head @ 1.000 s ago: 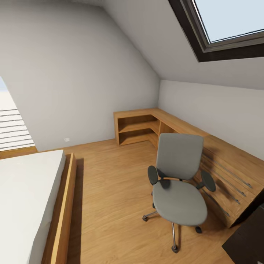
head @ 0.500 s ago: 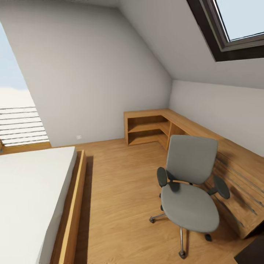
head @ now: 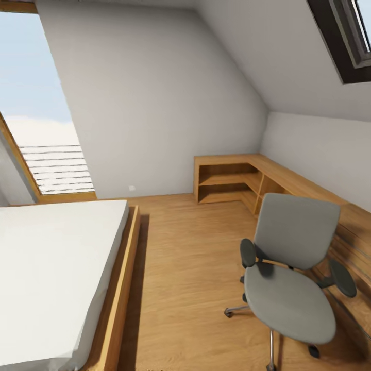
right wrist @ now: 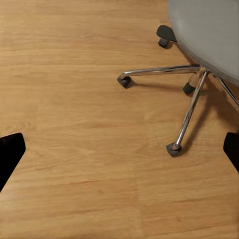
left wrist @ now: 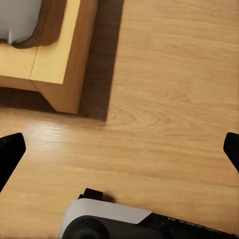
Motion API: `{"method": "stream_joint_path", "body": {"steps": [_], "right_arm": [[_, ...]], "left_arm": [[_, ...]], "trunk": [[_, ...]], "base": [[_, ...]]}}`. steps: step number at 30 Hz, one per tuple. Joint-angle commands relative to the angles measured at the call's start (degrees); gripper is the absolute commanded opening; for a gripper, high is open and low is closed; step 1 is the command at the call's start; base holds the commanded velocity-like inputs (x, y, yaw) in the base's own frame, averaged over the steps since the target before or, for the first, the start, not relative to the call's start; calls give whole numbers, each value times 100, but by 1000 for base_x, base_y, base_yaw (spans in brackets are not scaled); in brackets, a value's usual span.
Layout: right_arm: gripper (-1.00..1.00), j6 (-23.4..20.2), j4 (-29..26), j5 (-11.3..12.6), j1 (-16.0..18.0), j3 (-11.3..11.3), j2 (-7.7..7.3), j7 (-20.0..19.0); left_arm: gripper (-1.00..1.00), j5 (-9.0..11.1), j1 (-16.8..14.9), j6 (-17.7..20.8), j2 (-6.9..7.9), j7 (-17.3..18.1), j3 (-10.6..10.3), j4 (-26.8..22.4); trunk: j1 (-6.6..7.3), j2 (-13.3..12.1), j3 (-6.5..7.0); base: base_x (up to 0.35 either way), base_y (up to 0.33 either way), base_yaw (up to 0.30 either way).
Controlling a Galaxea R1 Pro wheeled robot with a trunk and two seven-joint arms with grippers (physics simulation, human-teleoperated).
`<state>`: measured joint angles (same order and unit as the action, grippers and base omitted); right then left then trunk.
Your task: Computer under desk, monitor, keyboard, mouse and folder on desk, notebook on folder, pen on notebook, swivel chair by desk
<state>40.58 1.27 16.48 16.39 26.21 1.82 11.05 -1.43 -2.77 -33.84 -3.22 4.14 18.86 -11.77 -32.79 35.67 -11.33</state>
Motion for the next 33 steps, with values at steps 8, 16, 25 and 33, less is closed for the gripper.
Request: {"method": "stream_joint_path", "body": {"steps": [8, 16, 25, 33], "right_arm": [[100, -147, 13, 22, 7, 50, 2, 22], [100, -304, 13, 21, 6, 50, -4, 20], [100, -344, 10, 22, 6, 48, -6, 20], [100, -334, 10, 32, 7, 42, -16, 25]], "left_arm": [[100, -15, -5, -15, -3, 45, 48, 29], [100, -15, -5, -10, -3, 43, 55, 32], [100, -15, -5, -9, -3, 43, 50, 34], [100, -15, -5, -9, -3, 43, 48, 34]], "trunk": [[-2, 8, -38], [-2, 8, -70], [-2, 8, -115], [-2, 8, -150]], "base": [[0, 0, 268], [0, 0, 256], [0, 0, 165], [0, 0, 131]]}}
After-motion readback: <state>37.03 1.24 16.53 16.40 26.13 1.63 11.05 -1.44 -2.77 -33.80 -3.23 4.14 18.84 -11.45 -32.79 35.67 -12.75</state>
